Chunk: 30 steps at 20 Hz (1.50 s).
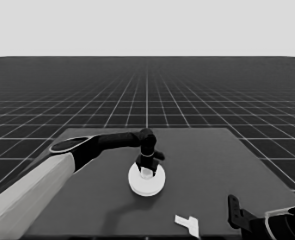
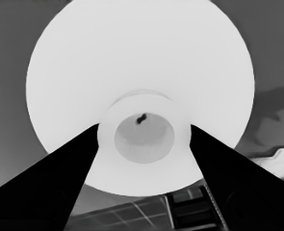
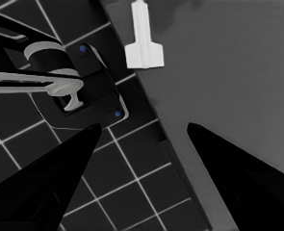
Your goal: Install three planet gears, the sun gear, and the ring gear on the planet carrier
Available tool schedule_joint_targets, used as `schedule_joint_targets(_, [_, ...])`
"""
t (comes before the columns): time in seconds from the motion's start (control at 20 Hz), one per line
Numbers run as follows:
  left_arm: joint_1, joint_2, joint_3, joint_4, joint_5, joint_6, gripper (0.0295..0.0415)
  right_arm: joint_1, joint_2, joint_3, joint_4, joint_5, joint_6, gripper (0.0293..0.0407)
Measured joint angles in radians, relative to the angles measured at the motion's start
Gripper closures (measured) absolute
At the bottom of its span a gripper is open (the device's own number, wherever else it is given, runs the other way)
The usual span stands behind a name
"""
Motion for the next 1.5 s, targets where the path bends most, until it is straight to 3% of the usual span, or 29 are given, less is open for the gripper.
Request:
schedule_joint_targets(0.6, [0.0,0.0,0.0,0.0,0.0,0.105,0.0361,0.0,0.0,0.0,0.0,0.0,0.0,0.0315])
schedule_joint_targets(0.65, [0.0,0.0,0.0,0.0,0.0,0.11,0.0337,0.0,0.0,0.0,0.0,0.0,0.0,0.0315])
schedule_joint_targets(0.7, [0.0,0.0,0.0,0.0,0.0,0.113,0.0329,0.0,0.0,0.0,0.0,0.0,0.0,0.0315])
schedule_joint_targets(1.1, [0.0,0.0,0.0,0.0,0.0,0.117,0.0326,0.0,0.0,0.0,0.0,0.0,0.0,0.0315])
schedule_joint_targets(1.25, [-0.086,-0.014,0.049,-0.07,0.023,-0.327,0.0325,0.0,0.0,0.0,0.0,0.0,0.0,0.0315])
schedule_joint_targets(1.5, [-0.107,-0.014,0.053,-0.088,0.03,-0.431,0.0326,0.0,0.0,0.0,0.0,0.0,0.0,0.0315])
